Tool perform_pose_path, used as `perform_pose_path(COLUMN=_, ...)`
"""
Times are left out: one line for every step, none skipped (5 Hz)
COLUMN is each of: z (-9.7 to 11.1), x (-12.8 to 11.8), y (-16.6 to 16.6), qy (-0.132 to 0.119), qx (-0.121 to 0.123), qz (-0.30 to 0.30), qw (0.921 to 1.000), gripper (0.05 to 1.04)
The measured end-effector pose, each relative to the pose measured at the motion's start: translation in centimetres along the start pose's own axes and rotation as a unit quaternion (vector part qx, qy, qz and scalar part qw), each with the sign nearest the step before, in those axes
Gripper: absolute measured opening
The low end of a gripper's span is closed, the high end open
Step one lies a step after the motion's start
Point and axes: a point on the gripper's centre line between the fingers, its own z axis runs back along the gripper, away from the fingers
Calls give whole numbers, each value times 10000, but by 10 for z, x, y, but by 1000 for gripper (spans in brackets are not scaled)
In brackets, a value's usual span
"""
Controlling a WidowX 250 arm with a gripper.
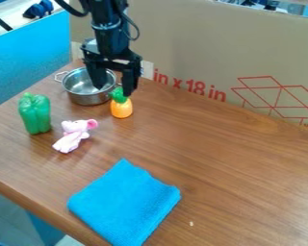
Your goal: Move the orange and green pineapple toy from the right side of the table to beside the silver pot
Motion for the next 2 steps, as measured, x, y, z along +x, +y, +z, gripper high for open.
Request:
perform_pose_path(z=16, x=-27, y=12, qy=322, qx=671, qz=-162, qw=9971, gripper=1002)
perform_pose_path(z=20, x=-62, y=21, qy=840, qx=816, qz=-529, qw=9917, gripper=1002)
